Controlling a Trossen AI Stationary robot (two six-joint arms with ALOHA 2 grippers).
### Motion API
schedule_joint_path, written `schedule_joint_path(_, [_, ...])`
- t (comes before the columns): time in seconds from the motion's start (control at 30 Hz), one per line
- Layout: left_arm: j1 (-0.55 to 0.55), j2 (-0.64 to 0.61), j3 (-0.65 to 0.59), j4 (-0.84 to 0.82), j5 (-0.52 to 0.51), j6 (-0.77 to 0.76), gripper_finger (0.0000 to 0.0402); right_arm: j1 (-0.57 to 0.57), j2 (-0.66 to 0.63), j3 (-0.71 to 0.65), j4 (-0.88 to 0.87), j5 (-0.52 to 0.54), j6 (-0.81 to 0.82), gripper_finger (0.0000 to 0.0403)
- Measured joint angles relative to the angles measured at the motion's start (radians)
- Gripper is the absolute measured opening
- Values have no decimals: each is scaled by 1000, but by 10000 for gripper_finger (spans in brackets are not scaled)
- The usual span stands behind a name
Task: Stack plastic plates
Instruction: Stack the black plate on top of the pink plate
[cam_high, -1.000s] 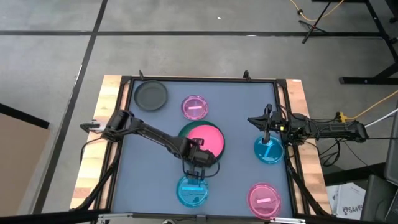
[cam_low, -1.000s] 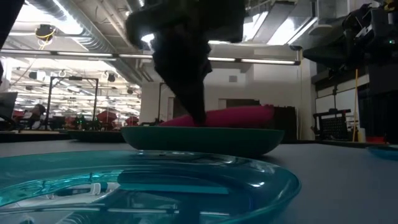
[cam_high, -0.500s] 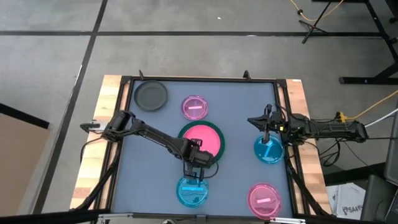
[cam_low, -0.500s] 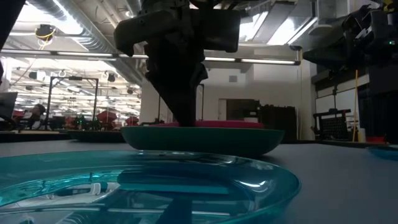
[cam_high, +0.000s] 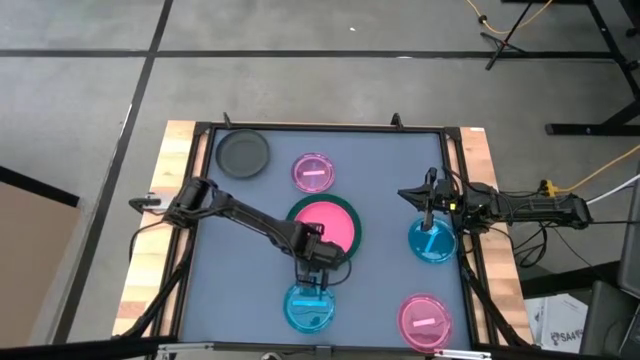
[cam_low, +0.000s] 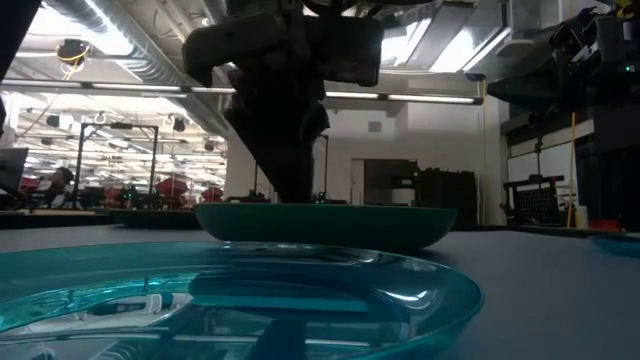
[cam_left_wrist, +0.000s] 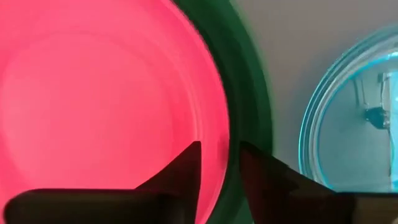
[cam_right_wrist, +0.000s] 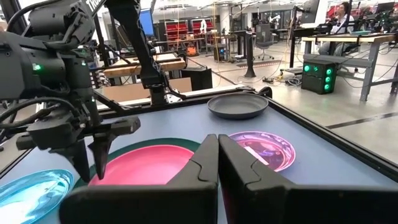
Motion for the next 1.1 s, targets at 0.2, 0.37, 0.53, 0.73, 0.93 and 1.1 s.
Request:
schedule_joint_path(0.2, [-10,-87,0,-15,-62,-4,113,0,0,0,2,0,0,0])
schedule_joint_path(0.37, [-19,-166,0,-65,-144,-6,113,0,0,0,2,0,0,0])
schedule_joint_path(0.53, [-28,-206,0,-148,-276,-15,113,0,0,0,2,0,0,0])
schedule_joint_path(0.73, [-26,-272,-88,-194,-339,-61,113,0,0,0,2,0,0,0])
schedule_joint_path(0.93, [-7,-433,-283,-165,-375,-165,113,0,0,0,2,-1,0,0])
schedule_joint_path(1.1, [32,-568,-436,-149,-416,-232,113,0,0,0,2,1,10,0])
